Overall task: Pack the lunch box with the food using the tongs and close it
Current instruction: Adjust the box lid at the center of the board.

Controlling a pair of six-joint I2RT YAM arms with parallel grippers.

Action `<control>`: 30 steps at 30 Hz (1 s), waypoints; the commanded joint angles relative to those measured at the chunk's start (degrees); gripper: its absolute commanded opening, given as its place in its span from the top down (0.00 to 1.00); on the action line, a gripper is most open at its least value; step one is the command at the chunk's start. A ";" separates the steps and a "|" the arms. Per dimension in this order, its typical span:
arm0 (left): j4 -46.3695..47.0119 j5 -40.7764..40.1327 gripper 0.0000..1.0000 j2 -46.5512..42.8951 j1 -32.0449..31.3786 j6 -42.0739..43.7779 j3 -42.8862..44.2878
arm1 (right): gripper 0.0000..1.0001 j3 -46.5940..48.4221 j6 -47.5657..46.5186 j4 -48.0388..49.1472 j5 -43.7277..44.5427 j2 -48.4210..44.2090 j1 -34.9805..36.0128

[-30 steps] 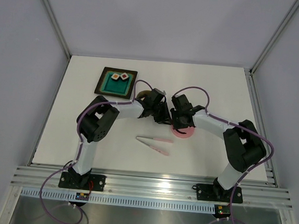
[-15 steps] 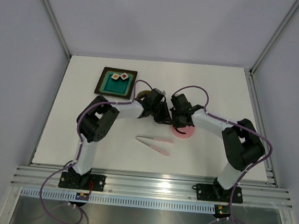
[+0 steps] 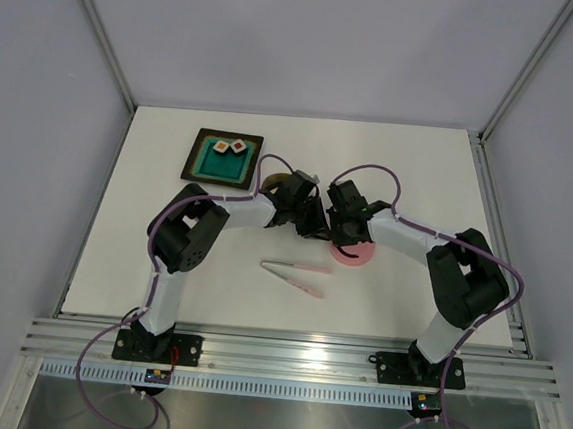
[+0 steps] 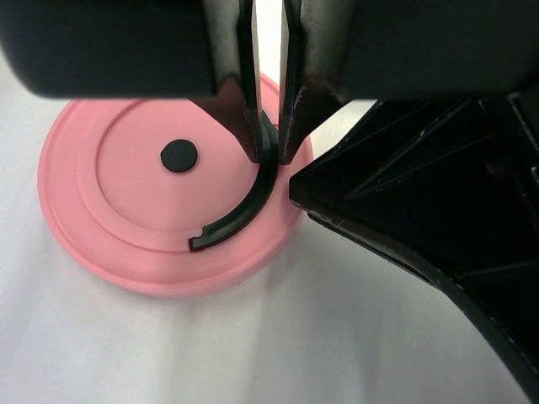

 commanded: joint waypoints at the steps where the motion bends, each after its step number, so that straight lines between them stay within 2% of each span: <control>1: 0.78 0.32 0.84 0.71 0.17 0.15 -0.76 | 1.00 1.45 0.16 -1.72 2.64 -2.68 0.68; 30: 1.05 0.75 0.84 1.15 0.17 0.32 -1.20 | 1.00 -0.83 2.01 -1.72 7.83 -7.86 0.68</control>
